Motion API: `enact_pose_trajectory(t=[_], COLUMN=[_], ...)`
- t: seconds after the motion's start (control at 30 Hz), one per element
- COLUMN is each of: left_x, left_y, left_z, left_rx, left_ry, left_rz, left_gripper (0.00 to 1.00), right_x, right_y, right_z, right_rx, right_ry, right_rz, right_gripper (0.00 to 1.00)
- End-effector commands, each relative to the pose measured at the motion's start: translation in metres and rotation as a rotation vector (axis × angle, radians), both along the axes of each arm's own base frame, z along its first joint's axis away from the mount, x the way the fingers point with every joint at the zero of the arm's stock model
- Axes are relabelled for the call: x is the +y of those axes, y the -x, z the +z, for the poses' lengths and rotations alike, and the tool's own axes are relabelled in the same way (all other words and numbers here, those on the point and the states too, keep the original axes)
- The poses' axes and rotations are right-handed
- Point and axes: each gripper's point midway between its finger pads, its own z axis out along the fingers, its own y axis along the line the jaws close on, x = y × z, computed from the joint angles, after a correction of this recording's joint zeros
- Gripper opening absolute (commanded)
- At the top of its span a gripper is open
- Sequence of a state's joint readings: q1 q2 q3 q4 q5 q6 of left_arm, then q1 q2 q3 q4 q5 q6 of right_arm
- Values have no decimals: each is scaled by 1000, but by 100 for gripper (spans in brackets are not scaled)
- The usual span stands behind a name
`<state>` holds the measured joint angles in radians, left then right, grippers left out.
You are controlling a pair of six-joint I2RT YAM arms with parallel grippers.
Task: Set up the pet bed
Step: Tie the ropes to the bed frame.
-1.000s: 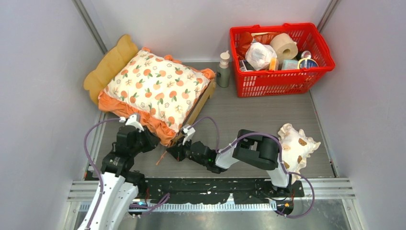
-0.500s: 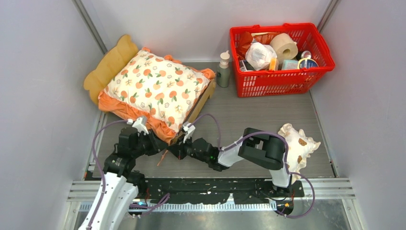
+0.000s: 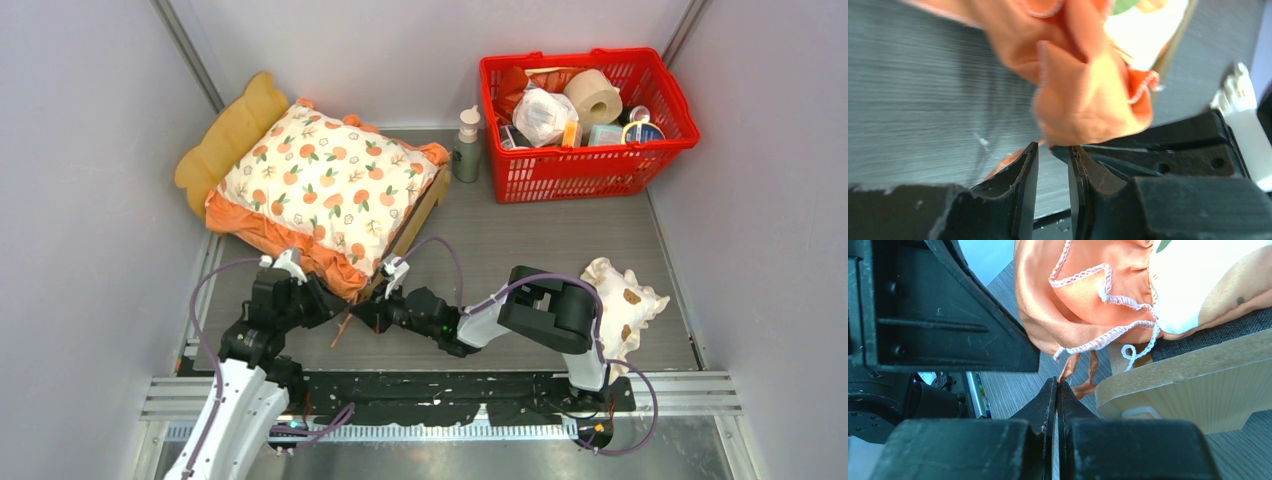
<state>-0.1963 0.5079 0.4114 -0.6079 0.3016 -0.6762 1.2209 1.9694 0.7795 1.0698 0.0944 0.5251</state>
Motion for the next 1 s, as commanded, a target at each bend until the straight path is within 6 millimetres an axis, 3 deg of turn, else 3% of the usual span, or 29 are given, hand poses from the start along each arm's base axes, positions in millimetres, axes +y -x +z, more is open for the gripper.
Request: enact_pose_trajectory(t=[0.0, 0.13, 0.33, 0.53, 0.63, 0.97], left_x=[47, 56, 27, 6, -4, -35], left_y=[-2, -9, -39, -70, -76, -58], left_z=[-12, -19, -14, 65, 89, 66], left_rx=[39, 43, 13, -214, -306, -264], left_ry=[-125, -122, 9, 114, 187, 224], left_rz=[297, 388, 321, 227, 191, -46], left_gripper=[31, 26, 16, 18, 22, 27], right_x=[4, 3, 3, 5, 6, 5], right_y=[-3, -3, -3, -2, -2, -3], right_z=[32, 33, 34, 38, 41, 42], right_rx=[-39, -39, -38, -39, -42, -48], right_ry=[-83, -85, -94, -107, -114, -107], right_rz=[-3, -4, -5, 2, 3, -2], right_gripper=[5, 5, 5, 5, 5, 5])
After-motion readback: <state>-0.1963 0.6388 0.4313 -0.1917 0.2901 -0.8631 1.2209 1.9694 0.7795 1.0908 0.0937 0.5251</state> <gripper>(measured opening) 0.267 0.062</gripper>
